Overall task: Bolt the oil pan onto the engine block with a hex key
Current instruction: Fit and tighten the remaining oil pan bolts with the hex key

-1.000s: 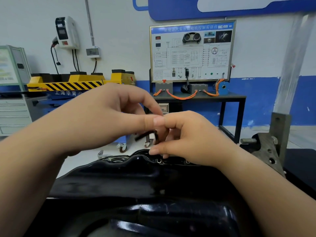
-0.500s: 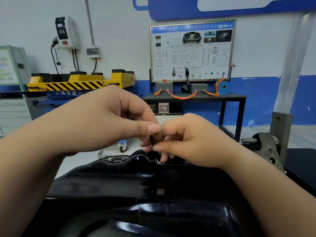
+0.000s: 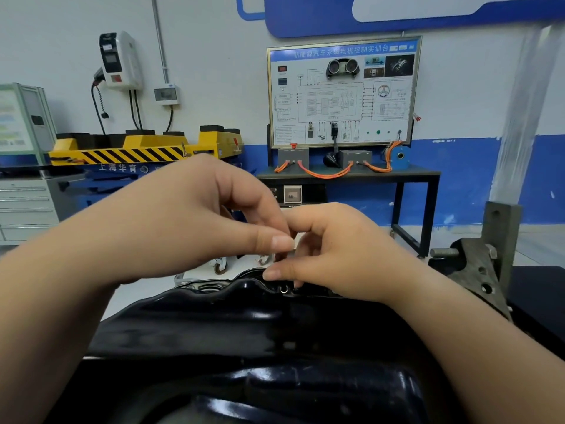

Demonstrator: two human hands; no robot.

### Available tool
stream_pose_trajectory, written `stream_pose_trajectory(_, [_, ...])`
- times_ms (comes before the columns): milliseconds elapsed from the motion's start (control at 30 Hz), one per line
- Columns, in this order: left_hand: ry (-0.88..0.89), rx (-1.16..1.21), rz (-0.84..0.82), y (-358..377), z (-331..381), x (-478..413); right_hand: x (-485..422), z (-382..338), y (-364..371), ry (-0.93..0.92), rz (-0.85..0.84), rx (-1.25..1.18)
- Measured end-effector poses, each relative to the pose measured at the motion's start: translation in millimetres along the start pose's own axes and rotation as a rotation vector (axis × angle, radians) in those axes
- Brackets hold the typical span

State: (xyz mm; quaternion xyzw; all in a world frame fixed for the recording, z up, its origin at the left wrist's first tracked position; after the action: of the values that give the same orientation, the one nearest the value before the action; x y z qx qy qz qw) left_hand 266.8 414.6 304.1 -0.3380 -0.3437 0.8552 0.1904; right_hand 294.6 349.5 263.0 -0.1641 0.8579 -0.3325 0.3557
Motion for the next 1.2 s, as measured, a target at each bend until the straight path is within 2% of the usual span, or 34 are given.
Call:
stream_pose_trajectory(200, [0.032,-0.075,-0.017,-1,2,0,4,0,10,0.024,-0.117,-0.061])
stream_pose_trajectory(333, [0.017,-0.088,0.049,-9,-4,1,2,4,5,0.025,-0.065,-0.066])
stream_pose_trajectory(467, [-0.097,0.011,0.116,-17,-18,2,0,3,2,0.03,-0.025,-0.034])
stream_pose_trajectory(567, [-0.075,-0.009,0.055,-10,-13,1,-1,-1,2,0.007,-0.012,0.034])
stream_pose_trajectory(700, [0.017,-0.016,-0.016,1,3,1,-1,-1,1,0.026,-0.01,0.008])
stream_pose_trajectory(833, [0.008,-0.003,-0.076,6,-1,2,0,-1,2,0.017,-0.01,-0.021])
stream_pose_trajectory(1200, [-0.047,0.022,-0.061,3,-7,2,3,-2,4,-0.033,-0.092,0.039])
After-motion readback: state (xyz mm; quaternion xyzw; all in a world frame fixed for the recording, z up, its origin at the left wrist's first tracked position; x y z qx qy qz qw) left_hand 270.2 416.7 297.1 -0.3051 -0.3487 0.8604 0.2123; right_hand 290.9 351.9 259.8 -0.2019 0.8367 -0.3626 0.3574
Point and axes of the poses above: each hand's wrist, its own x-axis away from the middle knuckle, its own y-axis out of the palm, z = x × y, the point moved 10 cm from there along -x, towards the middle knuckle
